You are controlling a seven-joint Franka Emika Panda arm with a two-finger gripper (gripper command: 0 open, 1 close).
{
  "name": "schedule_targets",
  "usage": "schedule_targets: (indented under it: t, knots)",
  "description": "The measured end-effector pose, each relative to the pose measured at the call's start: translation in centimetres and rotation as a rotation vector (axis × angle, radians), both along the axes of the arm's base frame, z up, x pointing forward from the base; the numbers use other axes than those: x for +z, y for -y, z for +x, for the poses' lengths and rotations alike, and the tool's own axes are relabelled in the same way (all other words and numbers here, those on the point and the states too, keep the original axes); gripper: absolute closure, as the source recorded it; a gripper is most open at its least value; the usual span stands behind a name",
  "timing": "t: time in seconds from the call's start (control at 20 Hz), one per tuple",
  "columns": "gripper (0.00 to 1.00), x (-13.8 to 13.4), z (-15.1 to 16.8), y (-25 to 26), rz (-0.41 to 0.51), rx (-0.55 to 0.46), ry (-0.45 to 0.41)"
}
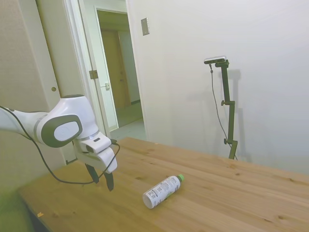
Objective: Stand the water bottle
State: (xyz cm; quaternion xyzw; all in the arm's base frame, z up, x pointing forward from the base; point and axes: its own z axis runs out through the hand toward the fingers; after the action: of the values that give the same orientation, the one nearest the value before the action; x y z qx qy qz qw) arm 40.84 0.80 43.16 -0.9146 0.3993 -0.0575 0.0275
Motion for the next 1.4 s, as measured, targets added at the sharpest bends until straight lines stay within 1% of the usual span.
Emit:
schedule_targets:
  t: [0.1,0.2,0.4,0.55,0.7,0.8,0.9,1.1,1.25,1.4]
  knots:
    - [0.00,-0.1,0.1,0.0,0.000,0.002,-0.001]
    - [0.00,0.8,0.5,0.4,0.003,0.000,0.016]
    - [0.00,2.9,3.0,3.1,-0.025,-0.033,0.054]
    - [0.00,3.6,6.8,6.6,-0.048,-0.076,0.068]
    - [0.00,4.4,11.4,9.7,-0.062,-0.105,0.088]
    - [0.00,4.5,14.5,11.4,-0.075,-0.118,0.098]
    - [0.00,3.6,17.1,12.7,-0.084,-0.131,0.096]
    - [0.00,0.5,21.1,14.3,-0.110,-0.139,0.089]
    - [0.00,-1.9,22.9,14.9,-0.130,-0.151,0.087]
    - [0.00,-4.1,23.8,15.2,-0.141,-0.160,0.069]
